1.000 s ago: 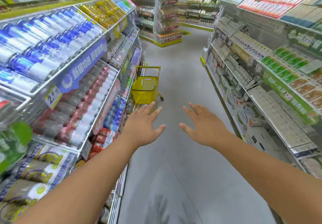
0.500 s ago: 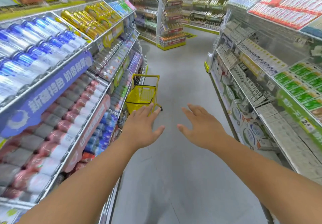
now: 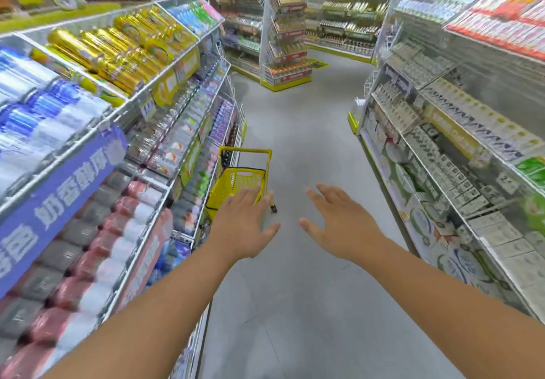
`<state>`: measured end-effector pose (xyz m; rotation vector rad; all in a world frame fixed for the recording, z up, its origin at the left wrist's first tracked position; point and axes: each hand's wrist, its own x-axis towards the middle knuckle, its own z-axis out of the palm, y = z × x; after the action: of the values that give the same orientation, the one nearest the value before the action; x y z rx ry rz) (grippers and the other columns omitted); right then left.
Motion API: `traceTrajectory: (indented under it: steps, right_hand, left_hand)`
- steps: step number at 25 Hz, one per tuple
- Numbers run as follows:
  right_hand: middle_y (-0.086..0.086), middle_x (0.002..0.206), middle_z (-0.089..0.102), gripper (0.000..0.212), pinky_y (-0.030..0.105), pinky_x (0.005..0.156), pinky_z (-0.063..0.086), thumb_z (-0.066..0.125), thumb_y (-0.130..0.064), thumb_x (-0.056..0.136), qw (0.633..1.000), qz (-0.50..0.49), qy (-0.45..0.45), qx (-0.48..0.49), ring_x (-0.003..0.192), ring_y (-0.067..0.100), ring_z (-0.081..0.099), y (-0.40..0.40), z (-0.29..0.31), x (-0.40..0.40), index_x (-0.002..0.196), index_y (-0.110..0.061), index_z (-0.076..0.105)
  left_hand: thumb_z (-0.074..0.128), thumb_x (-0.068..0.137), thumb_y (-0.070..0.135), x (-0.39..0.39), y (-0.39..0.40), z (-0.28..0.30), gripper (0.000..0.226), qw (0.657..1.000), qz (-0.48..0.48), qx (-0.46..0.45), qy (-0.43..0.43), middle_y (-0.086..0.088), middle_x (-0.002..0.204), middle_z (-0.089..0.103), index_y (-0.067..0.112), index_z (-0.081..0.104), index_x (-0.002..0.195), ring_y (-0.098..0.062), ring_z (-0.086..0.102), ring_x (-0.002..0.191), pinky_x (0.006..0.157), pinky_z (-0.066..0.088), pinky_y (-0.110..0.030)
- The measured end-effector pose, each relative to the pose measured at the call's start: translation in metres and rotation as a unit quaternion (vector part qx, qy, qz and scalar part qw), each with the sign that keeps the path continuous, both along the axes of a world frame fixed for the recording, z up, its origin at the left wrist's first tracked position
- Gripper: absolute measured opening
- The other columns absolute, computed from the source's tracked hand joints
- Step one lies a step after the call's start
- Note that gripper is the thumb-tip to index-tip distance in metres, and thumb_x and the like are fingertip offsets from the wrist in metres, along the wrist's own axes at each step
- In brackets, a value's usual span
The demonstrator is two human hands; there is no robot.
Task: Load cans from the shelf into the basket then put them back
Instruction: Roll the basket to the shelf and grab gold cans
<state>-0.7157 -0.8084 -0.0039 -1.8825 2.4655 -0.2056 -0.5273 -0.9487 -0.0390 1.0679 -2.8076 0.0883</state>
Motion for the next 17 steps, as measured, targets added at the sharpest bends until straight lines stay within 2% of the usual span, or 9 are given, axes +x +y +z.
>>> traceTrajectory:
  steps: [4,7,13,17]
  right_hand:
    - [0.000,0.168,0.011,0.075,0.038,0.119,0.024,0.033,-0.065,0.098,1.000,0.003,-0.005,-0.002,0.153,0.022,0.010,-0.063,-0.006,-0.025,0.160,-0.025,0.015]
    - [0.000,0.167,0.012,0.075,0.038,0.118,0.025,0.031,-0.067,0.098,1.000,0.007,-0.004,-0.002,0.153,0.022,0.011,-0.113,-0.011,-0.056,0.160,-0.027,0.016]
    - [-0.002,0.168,0.009,0.076,0.038,0.120,0.022,0.032,-0.068,0.097,1.000,0.028,-0.003,-0.002,0.153,0.022,0.010,-0.213,-0.016,-0.141,0.160,-0.028,0.018]
    - [-0.003,0.168,0.009,0.076,0.038,0.120,0.023,0.032,-0.068,0.097,0.999,0.046,-0.018,-0.003,0.154,0.020,0.008,-0.278,-0.005,-0.210,0.160,-0.028,0.017]
  left_hand:
    - [0.010,0.081,0.074,-0.027,-0.064,0.002,0.089,1.000,-0.001,0.006,-0.002,-0.002,0.167,0.017,0.031,0.025,0.158,-0.025,0.020,0.151,0.119,0.026,-0.047]
    - [0.018,0.087,0.073,-0.055,-0.110,-0.001,0.083,1.000,0.003,0.011,-0.001,-0.001,0.167,0.015,0.031,0.023,0.158,-0.024,0.018,0.152,0.120,0.023,-0.047]
    - [0.026,0.087,0.071,-0.133,-0.201,-0.002,0.080,1.000,0.021,-0.004,0.008,-0.004,0.165,0.024,0.030,0.030,0.156,-0.026,0.025,0.150,0.120,0.025,-0.047]
    - [0.029,0.091,0.070,-0.195,-0.258,0.006,0.076,0.998,0.055,0.000,0.020,-0.001,0.166,0.018,0.033,0.025,0.157,-0.023,0.019,0.152,0.121,0.022,-0.045]
